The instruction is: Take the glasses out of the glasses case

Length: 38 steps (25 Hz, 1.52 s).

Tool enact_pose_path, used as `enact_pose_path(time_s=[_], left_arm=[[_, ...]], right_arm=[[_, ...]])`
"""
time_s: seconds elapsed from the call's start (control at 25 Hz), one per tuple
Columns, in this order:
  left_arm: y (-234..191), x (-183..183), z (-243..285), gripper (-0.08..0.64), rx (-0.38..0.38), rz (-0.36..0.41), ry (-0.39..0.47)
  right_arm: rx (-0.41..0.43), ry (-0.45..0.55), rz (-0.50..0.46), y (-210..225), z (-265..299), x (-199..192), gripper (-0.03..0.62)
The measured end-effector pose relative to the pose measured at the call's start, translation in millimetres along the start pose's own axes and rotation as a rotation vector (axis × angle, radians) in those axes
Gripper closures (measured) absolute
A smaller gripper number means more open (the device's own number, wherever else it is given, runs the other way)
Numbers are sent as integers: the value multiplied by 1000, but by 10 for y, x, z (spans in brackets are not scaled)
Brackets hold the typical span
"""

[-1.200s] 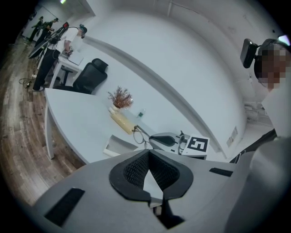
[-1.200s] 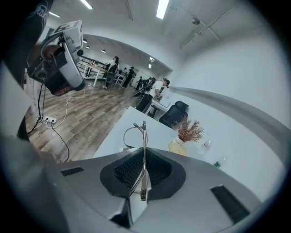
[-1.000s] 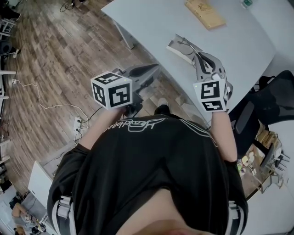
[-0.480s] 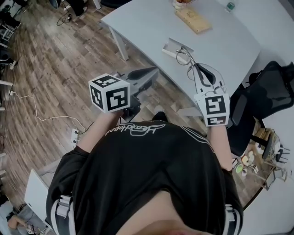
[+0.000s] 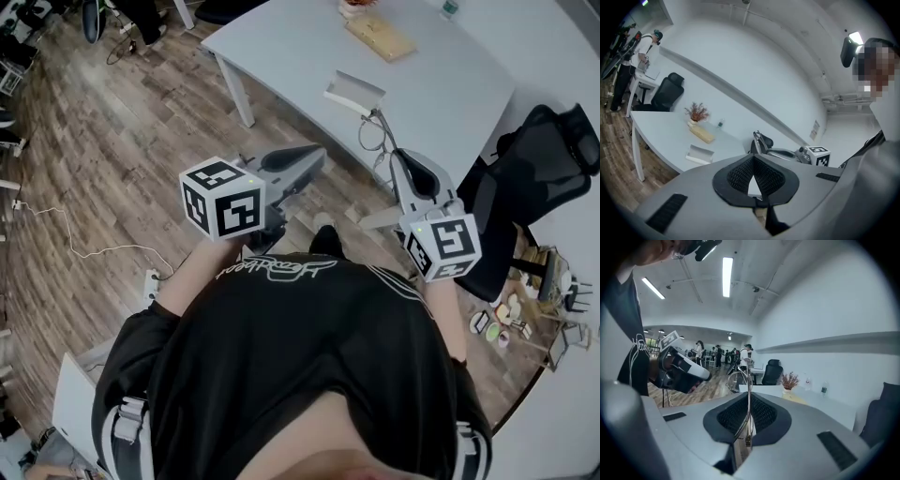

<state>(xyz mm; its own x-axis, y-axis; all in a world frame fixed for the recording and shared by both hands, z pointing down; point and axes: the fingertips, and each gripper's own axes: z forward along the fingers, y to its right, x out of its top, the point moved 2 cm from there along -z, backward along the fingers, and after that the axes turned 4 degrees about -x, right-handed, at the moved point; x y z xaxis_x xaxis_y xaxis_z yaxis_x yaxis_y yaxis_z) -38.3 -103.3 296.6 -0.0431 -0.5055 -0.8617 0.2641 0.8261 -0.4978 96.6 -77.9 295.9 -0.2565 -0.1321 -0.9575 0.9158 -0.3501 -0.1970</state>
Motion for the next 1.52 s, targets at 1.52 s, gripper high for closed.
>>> enact_pose_path(time_s=[1.52], left_arm=[[290,-384,-136,552,-18,-3,-40]], right_arm=[[40,18,172,-401,-421,-235,572]])
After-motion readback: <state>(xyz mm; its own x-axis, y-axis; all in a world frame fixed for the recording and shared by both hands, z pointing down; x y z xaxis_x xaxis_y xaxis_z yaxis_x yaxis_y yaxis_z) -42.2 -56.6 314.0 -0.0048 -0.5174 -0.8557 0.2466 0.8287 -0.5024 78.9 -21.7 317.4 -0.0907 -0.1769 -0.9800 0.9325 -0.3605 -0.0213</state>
